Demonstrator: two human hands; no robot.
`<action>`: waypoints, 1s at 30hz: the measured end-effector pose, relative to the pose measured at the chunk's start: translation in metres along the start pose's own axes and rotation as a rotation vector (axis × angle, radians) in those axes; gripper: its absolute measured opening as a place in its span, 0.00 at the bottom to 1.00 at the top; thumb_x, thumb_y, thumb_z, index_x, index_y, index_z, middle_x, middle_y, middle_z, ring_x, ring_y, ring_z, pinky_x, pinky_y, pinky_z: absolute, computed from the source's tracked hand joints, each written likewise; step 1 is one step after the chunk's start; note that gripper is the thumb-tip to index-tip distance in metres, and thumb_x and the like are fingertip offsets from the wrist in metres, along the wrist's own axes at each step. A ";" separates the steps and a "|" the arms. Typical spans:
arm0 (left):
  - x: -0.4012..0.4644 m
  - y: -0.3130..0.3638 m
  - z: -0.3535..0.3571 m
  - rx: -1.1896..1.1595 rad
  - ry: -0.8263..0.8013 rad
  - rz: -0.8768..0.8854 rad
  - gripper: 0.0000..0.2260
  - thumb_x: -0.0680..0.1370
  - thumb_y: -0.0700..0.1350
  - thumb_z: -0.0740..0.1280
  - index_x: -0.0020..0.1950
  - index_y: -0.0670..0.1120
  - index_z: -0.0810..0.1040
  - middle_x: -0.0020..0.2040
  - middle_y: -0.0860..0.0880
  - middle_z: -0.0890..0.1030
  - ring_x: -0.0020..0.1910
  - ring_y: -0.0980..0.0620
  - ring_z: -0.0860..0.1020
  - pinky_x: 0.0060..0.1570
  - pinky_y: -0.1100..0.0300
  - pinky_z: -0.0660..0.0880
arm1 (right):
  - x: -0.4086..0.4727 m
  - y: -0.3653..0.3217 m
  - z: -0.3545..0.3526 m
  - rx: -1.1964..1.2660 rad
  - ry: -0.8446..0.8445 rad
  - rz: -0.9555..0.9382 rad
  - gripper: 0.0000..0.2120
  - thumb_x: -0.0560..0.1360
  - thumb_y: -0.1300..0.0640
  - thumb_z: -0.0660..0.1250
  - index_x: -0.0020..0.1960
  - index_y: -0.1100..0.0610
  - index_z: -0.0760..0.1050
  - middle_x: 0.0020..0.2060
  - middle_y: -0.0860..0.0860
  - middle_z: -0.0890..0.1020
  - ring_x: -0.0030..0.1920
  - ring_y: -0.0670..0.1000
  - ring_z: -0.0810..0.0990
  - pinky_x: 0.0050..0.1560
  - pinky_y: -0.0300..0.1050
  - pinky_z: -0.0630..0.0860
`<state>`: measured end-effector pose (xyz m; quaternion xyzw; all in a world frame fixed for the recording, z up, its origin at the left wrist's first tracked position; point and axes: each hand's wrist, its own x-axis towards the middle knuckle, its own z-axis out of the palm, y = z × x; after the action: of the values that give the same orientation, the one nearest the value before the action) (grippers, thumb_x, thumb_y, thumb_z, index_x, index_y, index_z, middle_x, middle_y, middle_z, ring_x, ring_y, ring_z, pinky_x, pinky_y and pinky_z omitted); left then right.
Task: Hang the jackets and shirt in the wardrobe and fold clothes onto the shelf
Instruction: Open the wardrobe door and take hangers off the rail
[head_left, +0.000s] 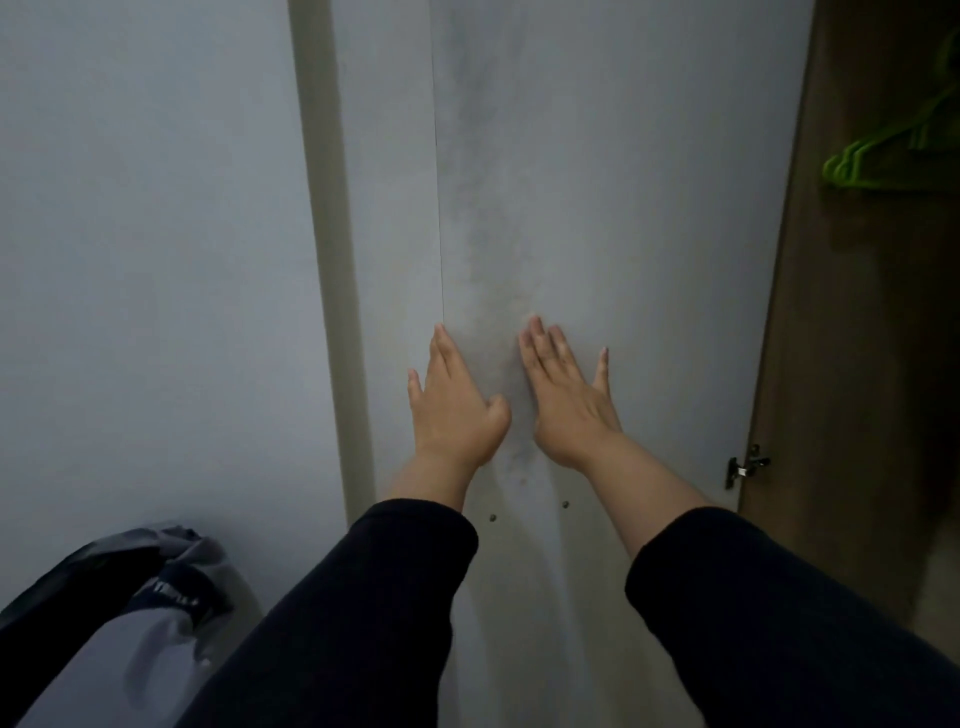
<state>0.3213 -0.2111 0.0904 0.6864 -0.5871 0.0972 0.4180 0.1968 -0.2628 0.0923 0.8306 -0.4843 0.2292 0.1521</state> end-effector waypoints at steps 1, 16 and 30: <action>0.006 -0.002 0.002 -0.017 0.004 -0.010 0.43 0.73 0.48 0.64 0.77 0.39 0.38 0.79 0.45 0.46 0.78 0.51 0.47 0.75 0.48 0.42 | 0.005 0.000 0.002 -0.012 -0.013 -0.002 0.43 0.74 0.63 0.58 0.77 0.53 0.30 0.75 0.47 0.29 0.76 0.48 0.31 0.72 0.68 0.36; 0.034 0.053 0.038 0.347 0.147 0.376 0.39 0.72 0.46 0.61 0.78 0.40 0.45 0.79 0.43 0.43 0.78 0.48 0.43 0.73 0.41 0.42 | -0.002 0.088 -0.009 -0.160 -0.050 0.159 0.43 0.74 0.62 0.59 0.77 0.47 0.34 0.76 0.50 0.31 0.76 0.51 0.30 0.71 0.68 0.36; 0.092 0.262 0.157 0.116 0.061 0.676 0.34 0.78 0.49 0.57 0.78 0.44 0.43 0.79 0.48 0.44 0.78 0.51 0.46 0.76 0.48 0.45 | -0.020 0.320 -0.086 -0.231 0.089 0.508 0.42 0.75 0.63 0.60 0.77 0.45 0.36 0.77 0.49 0.35 0.76 0.51 0.31 0.74 0.65 0.38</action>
<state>0.0596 -0.3756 0.1694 0.4724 -0.7622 0.2840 0.3395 -0.1113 -0.3621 0.1649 0.6488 -0.6927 0.2397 0.2044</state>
